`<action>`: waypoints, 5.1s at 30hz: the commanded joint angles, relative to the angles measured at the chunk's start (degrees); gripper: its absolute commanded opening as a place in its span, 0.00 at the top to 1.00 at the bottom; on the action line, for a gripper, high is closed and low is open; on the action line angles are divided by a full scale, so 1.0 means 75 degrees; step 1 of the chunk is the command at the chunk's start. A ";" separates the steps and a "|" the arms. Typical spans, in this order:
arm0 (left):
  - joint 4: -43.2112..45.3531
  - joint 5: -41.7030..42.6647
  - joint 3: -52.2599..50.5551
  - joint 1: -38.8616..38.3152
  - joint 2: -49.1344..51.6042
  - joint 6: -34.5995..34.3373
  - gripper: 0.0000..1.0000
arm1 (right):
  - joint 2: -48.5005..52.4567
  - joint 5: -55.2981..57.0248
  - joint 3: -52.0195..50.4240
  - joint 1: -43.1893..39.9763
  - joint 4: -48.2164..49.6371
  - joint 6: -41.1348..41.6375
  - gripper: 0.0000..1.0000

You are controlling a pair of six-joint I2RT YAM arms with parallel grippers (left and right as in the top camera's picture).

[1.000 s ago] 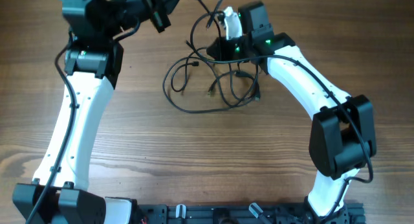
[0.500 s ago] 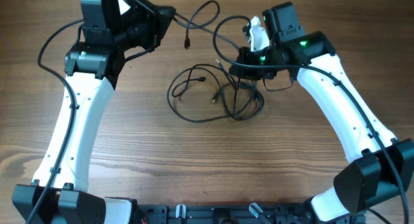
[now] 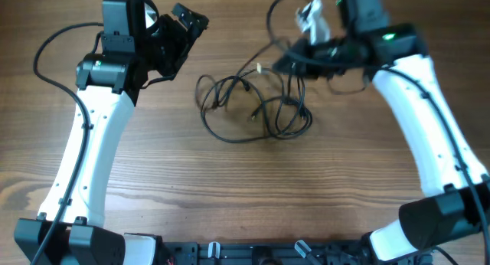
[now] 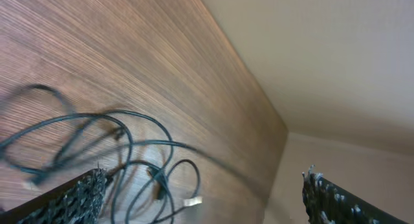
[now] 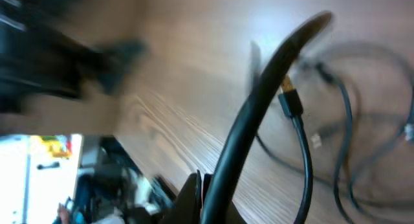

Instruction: Untangle cables

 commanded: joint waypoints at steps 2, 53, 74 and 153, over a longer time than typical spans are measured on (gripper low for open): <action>-0.0111 -0.0318 0.0029 0.0020 -0.0099 0.0548 0.00 | -0.0286 -0.1865 0.1568 -0.1180 0.0498 0.0184 0.96; -0.1061 -0.0367 -0.0044 -0.0140 0.0114 0.3066 0.11 | 0.3083 0.0714 0.1687 -0.4159 -0.1597 -0.2285 0.16; -0.1475 -0.0277 -0.0044 -0.0498 0.0956 0.3450 0.28 | 0.3060 0.3040 0.0067 0.0341 -0.1081 -0.0784 0.96; -0.1909 0.3567 0.0175 0.1626 0.0082 0.6493 0.96 | -0.0166 0.5030 0.0032 -0.0778 -0.0152 0.1227 0.96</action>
